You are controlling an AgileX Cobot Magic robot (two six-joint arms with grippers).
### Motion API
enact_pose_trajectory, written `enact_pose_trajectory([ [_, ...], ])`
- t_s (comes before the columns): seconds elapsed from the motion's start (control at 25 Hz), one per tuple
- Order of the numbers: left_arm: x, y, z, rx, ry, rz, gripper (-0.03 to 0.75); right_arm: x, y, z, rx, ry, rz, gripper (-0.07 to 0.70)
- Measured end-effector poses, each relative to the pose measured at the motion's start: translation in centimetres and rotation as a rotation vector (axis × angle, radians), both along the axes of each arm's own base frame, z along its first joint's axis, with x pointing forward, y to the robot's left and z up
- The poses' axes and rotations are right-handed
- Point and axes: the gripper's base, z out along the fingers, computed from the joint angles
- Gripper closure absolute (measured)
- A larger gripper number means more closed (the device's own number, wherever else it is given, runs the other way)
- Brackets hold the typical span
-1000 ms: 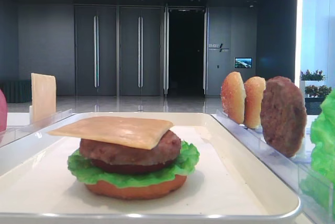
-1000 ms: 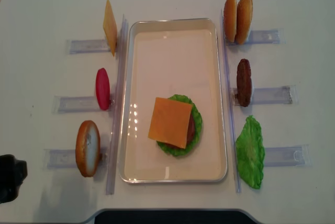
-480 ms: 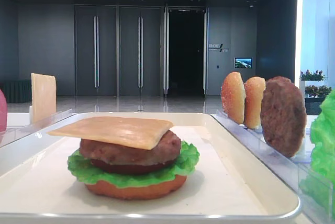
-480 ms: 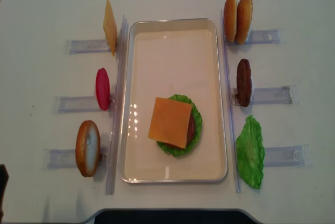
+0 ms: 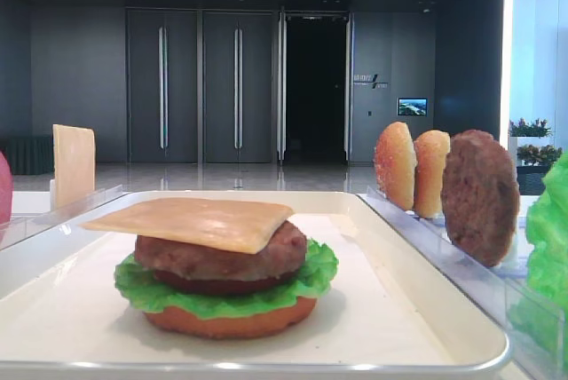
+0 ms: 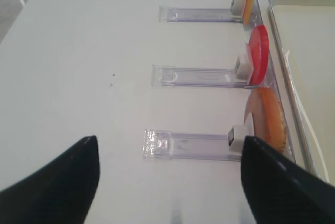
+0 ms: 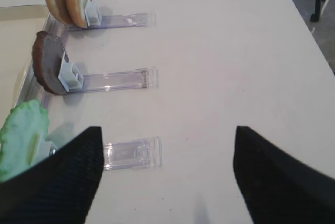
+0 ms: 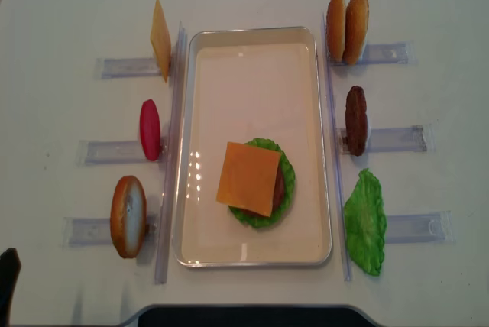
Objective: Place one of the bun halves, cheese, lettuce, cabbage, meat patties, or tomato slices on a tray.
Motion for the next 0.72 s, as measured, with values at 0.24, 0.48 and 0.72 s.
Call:
enact_pose_trajectory([
  [0.24,0.01,-0.12,0.00,-0.012,-0.001,-0.008,0.071,0.00,0.00,0.00,0.000,0.000,0.000,0.108],
  [0.48,0.01,-0.13,0.00,-0.013,-0.001,-0.009,0.071,0.00,0.00,0.00,0.000,0.000,0.000,0.108],
  [0.72,0.01,-0.13,0.00,-0.013,-0.001,-0.009,0.071,0.00,0.00,0.00,0.000,0.000,0.000,0.108],
])
